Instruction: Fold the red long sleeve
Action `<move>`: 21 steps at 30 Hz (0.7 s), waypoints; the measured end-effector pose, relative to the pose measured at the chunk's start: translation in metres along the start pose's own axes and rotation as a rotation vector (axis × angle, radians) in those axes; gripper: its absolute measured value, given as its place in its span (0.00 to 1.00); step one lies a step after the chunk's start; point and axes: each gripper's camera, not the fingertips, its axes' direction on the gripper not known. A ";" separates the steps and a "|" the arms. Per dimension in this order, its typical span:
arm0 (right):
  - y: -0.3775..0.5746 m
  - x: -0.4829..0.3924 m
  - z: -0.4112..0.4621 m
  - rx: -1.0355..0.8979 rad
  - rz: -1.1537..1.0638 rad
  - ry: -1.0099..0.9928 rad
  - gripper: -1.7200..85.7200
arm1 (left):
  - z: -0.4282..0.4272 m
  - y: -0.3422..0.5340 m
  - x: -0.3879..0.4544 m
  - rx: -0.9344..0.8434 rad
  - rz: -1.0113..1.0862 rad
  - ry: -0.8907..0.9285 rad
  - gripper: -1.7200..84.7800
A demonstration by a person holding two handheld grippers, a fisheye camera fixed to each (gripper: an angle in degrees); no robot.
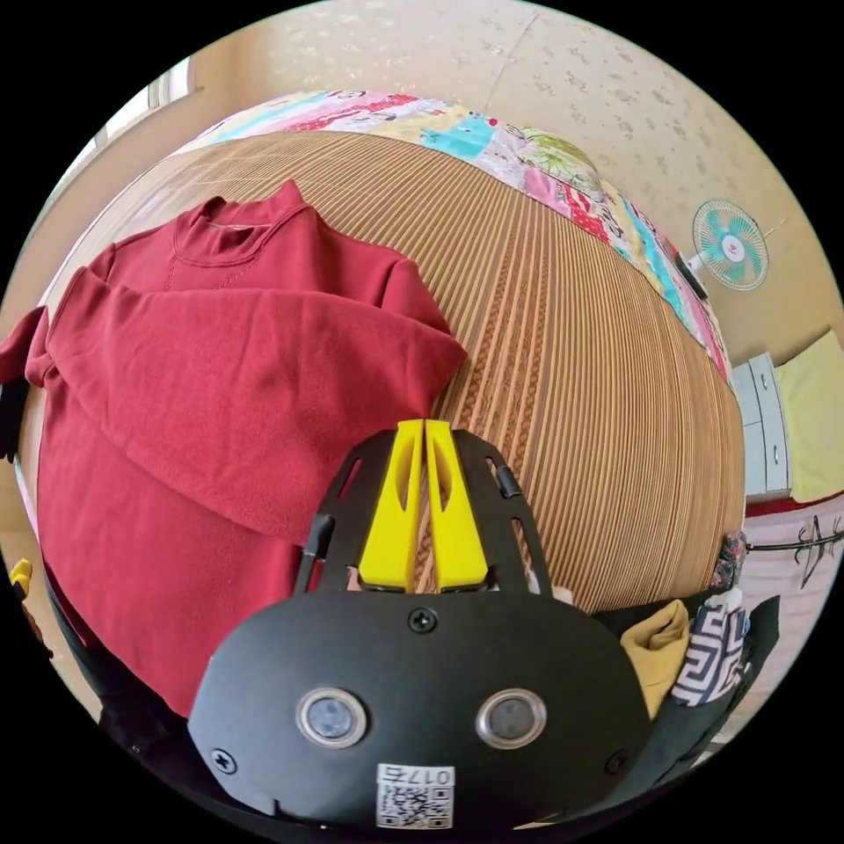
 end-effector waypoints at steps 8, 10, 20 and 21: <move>0.125 0.048 -0.056 0.347 0.423 -0.476 0.02 | -0.016 0.000 -0.028 0.093 -0.099 0.061 0.14; 0.156 0.033 -0.048 0.349 0.425 -0.555 0.02 | -0.024 -0.020 -0.031 0.121 -0.095 0.074 0.15; 0.226 0.081 0.031 0.300 0.409 -0.808 0.02 | -0.095 -0.190 -0.076 0.402 -0.225 -0.006 0.17; 0.228 0.081 0.029 0.302 0.402 -0.790 0.02 | -0.094 -0.201 -0.079 0.401 -0.242 -0.034 0.17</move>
